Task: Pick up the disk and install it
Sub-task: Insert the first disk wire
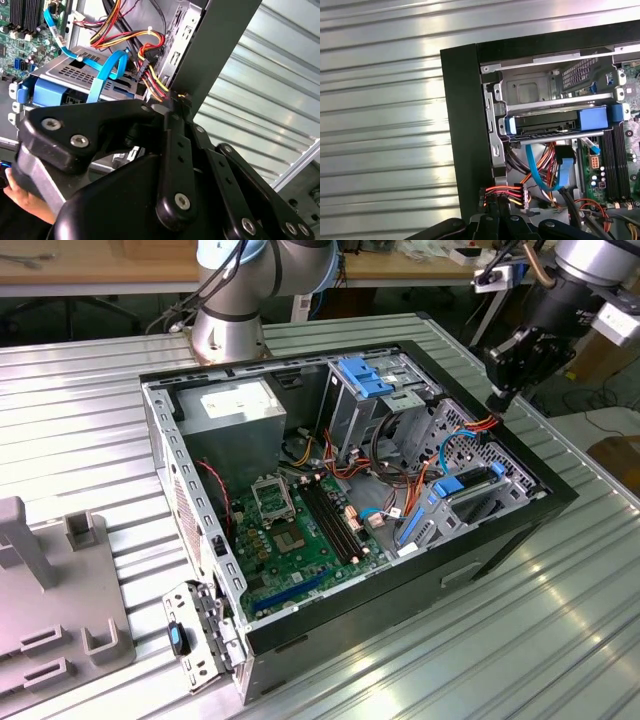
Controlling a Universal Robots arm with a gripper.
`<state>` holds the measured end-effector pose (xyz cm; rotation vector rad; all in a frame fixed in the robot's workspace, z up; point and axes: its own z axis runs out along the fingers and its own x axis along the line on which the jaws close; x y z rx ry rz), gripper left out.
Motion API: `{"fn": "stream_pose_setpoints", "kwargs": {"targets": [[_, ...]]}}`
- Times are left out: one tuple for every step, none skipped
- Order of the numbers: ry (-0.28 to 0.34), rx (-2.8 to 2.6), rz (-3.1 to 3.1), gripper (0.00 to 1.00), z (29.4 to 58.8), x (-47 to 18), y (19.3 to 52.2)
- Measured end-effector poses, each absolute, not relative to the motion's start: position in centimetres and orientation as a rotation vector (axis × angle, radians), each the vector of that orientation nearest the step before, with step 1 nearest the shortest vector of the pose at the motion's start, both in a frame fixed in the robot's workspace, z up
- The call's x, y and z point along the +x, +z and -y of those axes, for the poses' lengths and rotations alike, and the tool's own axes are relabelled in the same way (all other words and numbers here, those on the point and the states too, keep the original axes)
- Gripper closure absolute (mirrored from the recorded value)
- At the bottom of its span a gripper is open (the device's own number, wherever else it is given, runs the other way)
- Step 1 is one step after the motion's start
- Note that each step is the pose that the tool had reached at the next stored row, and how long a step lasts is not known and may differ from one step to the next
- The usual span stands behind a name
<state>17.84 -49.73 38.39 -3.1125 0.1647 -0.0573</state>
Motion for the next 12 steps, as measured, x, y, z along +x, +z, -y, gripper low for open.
{"fn": "stream_pose_setpoints", "kwargs": {"targets": [[-0.057, -3.113, -0.159, 0.81, 49.64, 17.9, 38.38], [-0.057, -3.113, -0.157, 0.8, 49.57, 17.9, 38.38], [-0.057, -3.113, -0.157, 0.74, 49.31, 17.93, 38.38], [-0.057, -3.113, -0.154, 0.74, 49.27, 18.03, 38.37], [-0.057, -3.113, -0.151, 0.74, 49.27, 18.12, 38.35], [-0.057, -3.113, -0.15, 0.74, 49.27, 18.2, 38.32], [-0.058, -3.113, -0.15, 0.74, 49.26, 18.31, 38.26], [-0.06, -3.113, -0.151, 0.74, 49.26, 18.36, 38.22], [-0.061, -3.113, -0.153, 0.74, 49.27, 18.42, 38.14], [-0.063, -3.113, -0.164, 0.74, 49.27, 18.49, 38.06], [-0.063, -3.112, -0.188, 0.74, 49.26, 18.49, 37.99], [-0.064, -3.109, -0.24, 0.74, 49.27, 18.5, 37.83]]}}
